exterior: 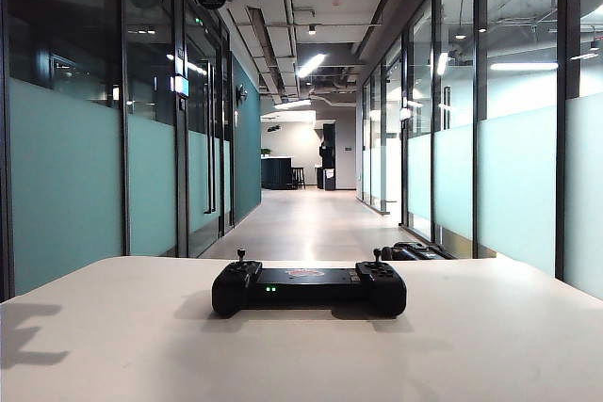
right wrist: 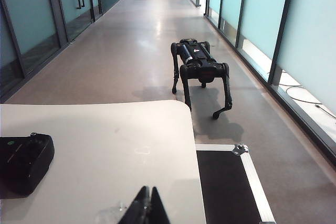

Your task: Push the left joystick on the remote control sitting on the white table backward to make the robot dog back up in a straight line until it returns close to you.

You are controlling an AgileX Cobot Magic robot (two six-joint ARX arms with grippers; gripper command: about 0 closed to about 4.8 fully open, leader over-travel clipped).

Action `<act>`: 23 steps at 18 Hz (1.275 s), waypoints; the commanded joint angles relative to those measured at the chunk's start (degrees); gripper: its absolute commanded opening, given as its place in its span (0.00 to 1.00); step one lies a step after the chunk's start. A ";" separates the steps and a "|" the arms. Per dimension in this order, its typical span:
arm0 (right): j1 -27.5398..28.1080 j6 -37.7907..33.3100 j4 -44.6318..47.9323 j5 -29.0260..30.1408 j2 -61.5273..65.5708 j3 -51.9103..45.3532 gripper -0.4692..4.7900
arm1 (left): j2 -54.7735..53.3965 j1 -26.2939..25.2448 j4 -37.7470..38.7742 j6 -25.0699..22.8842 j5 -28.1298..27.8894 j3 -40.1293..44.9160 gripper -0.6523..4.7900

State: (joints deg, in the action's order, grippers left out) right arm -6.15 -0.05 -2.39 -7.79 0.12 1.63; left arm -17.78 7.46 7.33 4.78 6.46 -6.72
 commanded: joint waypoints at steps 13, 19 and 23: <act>-0.02 0.11 0.92 -0.02 -0.17 0.20 0.08 | 15.32 -2.62 -2.38 -4.74 -4.72 0.79 0.11; -0.02 0.13 0.92 -0.02 -0.17 0.20 0.08 | 17.70 -7.19 -5.88 -2.49 -0.55 5.88 0.11; -0.02 0.11 0.92 -0.04 -0.17 0.20 0.08 | 17.70 -5.77 -6.12 -2.84 -5.53 6.27 0.11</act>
State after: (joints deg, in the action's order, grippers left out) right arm -6.15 -0.05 -2.39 -7.75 0.12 1.63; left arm -0.05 1.30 2.07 2.07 2.76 -0.30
